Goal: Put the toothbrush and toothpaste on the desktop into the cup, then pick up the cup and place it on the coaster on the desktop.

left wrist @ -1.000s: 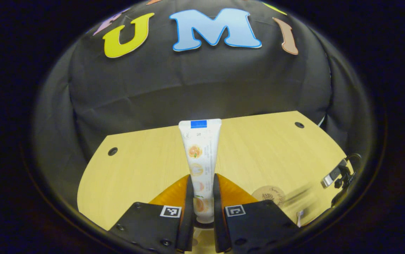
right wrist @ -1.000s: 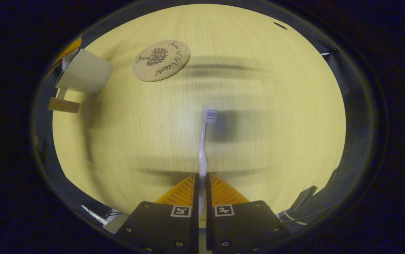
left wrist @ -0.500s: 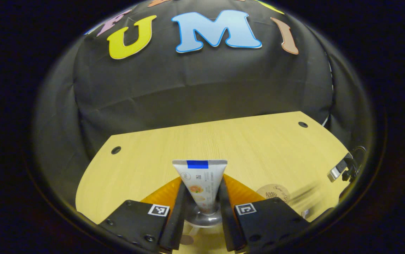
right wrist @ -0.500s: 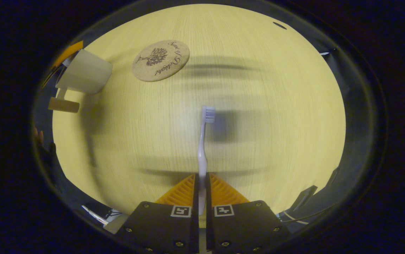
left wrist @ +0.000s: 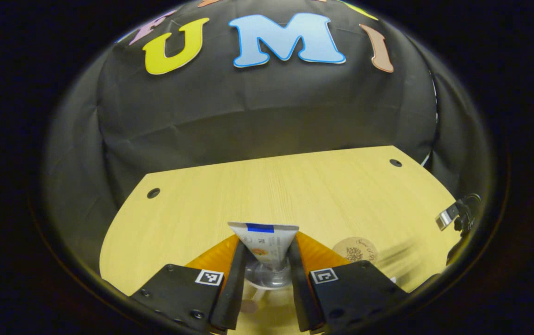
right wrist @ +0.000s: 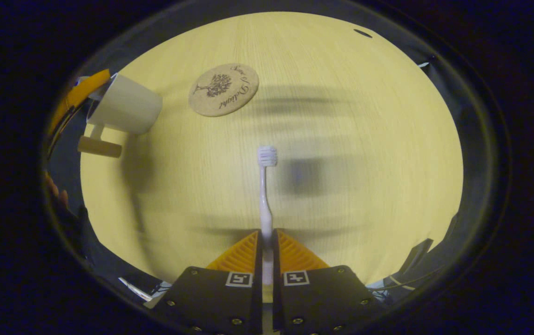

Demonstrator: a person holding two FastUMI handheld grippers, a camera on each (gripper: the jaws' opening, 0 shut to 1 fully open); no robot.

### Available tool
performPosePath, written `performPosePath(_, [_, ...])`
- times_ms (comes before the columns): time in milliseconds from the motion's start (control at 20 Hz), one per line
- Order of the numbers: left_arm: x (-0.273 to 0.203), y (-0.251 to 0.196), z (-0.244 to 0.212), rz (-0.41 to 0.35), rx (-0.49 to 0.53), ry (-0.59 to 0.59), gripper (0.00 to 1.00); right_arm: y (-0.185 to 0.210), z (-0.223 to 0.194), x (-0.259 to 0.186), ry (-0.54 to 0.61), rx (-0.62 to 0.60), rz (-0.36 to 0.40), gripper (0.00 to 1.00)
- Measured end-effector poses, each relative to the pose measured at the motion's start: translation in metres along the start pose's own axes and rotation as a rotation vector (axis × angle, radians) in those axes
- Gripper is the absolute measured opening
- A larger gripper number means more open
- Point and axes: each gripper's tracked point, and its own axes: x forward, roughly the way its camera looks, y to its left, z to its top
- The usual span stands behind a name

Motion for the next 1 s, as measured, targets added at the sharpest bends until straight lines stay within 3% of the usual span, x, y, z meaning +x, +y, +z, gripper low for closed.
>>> performPosePath(300, [-0.019,0.014,0.005,-0.007,-0.014,-0.029,0.55,0.024,0.038,-0.025,-0.112,-0.047,0.017,0.07])
performPosePath(1000, [-0.109,0.007,0.109,-0.071,0.125,-0.298,0.58,0.023,0.03,-0.006,-0.087,-0.072,-0.053,0.01])
